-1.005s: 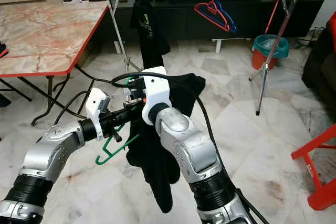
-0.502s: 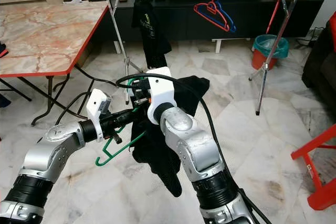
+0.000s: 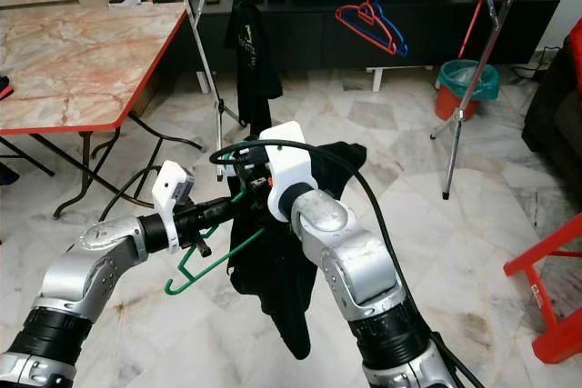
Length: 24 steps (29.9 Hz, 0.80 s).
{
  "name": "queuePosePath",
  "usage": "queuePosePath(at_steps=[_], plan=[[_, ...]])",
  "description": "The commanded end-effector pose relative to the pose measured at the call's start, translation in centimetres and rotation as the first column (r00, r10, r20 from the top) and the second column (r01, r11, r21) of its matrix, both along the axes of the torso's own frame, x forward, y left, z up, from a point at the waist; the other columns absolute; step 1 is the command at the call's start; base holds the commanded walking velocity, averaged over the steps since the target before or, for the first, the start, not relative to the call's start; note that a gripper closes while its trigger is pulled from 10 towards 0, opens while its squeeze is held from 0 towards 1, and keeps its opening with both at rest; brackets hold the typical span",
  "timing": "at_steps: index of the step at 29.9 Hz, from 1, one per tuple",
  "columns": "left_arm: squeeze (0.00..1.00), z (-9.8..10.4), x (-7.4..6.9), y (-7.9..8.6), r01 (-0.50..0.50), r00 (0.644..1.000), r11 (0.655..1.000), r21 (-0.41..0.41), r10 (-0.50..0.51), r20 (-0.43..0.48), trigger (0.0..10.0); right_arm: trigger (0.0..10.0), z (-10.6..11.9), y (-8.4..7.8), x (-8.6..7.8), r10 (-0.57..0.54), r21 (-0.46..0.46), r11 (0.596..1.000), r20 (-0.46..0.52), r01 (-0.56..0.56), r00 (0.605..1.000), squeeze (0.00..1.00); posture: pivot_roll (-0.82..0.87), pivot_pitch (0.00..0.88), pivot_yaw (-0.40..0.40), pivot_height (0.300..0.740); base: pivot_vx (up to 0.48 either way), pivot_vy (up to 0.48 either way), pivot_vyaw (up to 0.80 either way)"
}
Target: Hang hanger
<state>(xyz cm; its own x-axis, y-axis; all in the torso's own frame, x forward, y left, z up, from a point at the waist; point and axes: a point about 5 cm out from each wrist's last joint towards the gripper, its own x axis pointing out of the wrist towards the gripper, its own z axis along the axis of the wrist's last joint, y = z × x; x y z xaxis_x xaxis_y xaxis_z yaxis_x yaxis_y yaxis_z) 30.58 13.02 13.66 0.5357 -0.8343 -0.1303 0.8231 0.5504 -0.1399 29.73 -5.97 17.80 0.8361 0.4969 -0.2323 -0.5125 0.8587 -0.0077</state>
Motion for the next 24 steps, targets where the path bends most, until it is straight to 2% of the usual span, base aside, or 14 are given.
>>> queuePosePath(at_steps=[1,4,8,16,19,24], plan=[[0.00,2.2,0.3,0.4,-0.010,0.996,1.000,-0.022,0.012,0.093,10.0,10.0,-0.8,0.4,-0.8,0.043,-0.016,0.999,-0.049,-0.044,0.998,1.00,-0.03,0.021,0.065,0.740,0.000,0.000,0.00],[0.00,2.2,0.5,0.5,-0.018,0.995,1.000,-0.021,0.020,0.097,10.0,10.0,-1.3,-0.2,-2.0,0.060,-0.038,0.997,-0.083,-0.063,0.995,1.00,-0.03,0.021,0.065,0.740,0.000,0.000,0.00],[0.00,2.2,0.5,0.3,-0.016,0.995,1.000,-0.025,0.018,0.097,10.0,10.0,-1.8,-0.9,-2.6,0.067,-0.060,0.995,-0.108,-0.074,0.992,1.00,-0.04,0.021,0.066,0.740,0.000,0.000,0.00],[0.00,2.2,0.6,0.3,-0.017,0.995,0.999,-0.032,0.020,0.100,10.0,10.0,-1.9,-1.4,-3.1,0.091,-0.096,0.990,-0.115,-0.103,0.989,1.00,-0.04,0.017,0.066,0.740,0.000,0.000,0.00],[0.00,2.2,0.6,0.4,-0.021,0.995,0.999,-0.034,0.024,0.100,10.0,10.0,-1.6,-2.8,-3.2,0.105,-0.148,0.982,-0.080,-0.116,0.991,1.00,-0.04,0.016,0.064,0.740,0.000,0.000,0.00],[0.00,2.1,0.6,0.3,-0.022,0.995,0.999,-0.037,0.025,0.097,10.0,10.0,-1.3,-3.3,-3.0,0.090,-0.140,0.985,-0.070,-0.099,0.993,1.00,-0.05,0.020,0.064,0.740,0.000,0.000,0.00]])
